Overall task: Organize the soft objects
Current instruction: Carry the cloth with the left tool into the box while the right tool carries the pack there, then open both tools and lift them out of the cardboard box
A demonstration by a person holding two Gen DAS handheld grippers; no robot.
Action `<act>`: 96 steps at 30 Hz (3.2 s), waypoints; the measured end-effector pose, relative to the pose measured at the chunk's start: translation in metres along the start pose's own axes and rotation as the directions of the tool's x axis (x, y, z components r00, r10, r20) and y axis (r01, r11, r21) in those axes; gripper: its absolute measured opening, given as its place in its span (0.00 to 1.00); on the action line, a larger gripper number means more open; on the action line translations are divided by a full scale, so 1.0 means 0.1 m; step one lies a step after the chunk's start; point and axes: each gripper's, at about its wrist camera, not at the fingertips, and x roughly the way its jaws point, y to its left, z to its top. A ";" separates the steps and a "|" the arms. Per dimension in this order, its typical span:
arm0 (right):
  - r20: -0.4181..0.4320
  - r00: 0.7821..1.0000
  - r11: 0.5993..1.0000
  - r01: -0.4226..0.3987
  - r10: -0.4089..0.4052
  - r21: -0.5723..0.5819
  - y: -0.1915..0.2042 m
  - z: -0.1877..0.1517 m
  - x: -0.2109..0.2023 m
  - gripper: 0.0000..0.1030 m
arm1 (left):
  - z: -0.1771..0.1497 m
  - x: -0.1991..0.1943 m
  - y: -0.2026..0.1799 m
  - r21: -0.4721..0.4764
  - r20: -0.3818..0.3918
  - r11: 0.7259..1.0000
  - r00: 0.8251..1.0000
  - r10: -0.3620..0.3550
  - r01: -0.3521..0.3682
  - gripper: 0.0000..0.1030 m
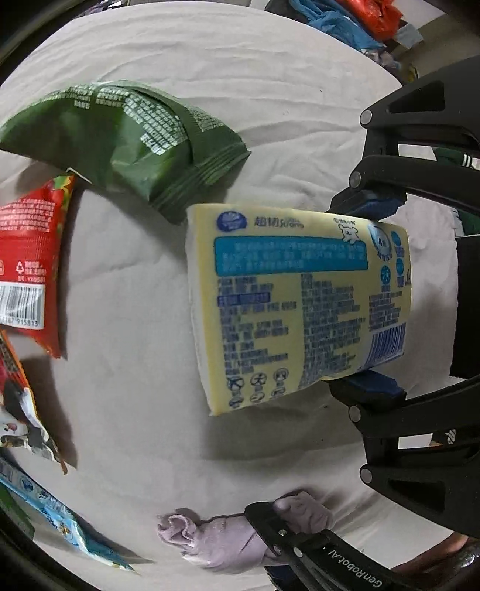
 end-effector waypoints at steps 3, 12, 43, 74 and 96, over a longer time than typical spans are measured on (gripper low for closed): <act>0.009 1.000 1.000 -0.002 0.002 0.013 -0.02 -0.02 -0.01 0.66 | -0.04 0.01 -0.02 0.011 0.019 1.000 1.000 0.000 -0.001 0.37; 0.031 0.999 0.999 0.011 -0.012 0.031 0.08 -0.04 -0.05 0.64 | -0.19 -0.13 -0.10 0.009 0.046 1.000 0.999 -0.016 0.016 0.31; 0.418 0.881 0.974 -0.183 0.223 -0.134 -0.60 1.11 -3.11 0.64 | 1.92 -2.22 -0.77 0.041 0.305 0.955 0.906 -0.293 0.295 0.31; 0.272 0.962 0.999 -0.032 0.036 -0.018 -0.29 3.07 -2.37 0.82 | 3.08 -1.36 -0.87 0.007 0.053 0.969 0.968 -0.246 0.246 0.88; 0.436 0.891 0.992 -0.126 0.125 -0.027 -0.50 1.90 -2.49 1.00 | 1.78 -2.04 -0.42 -0.028 0.347 0.995 0.935 -0.077 0.092 1.00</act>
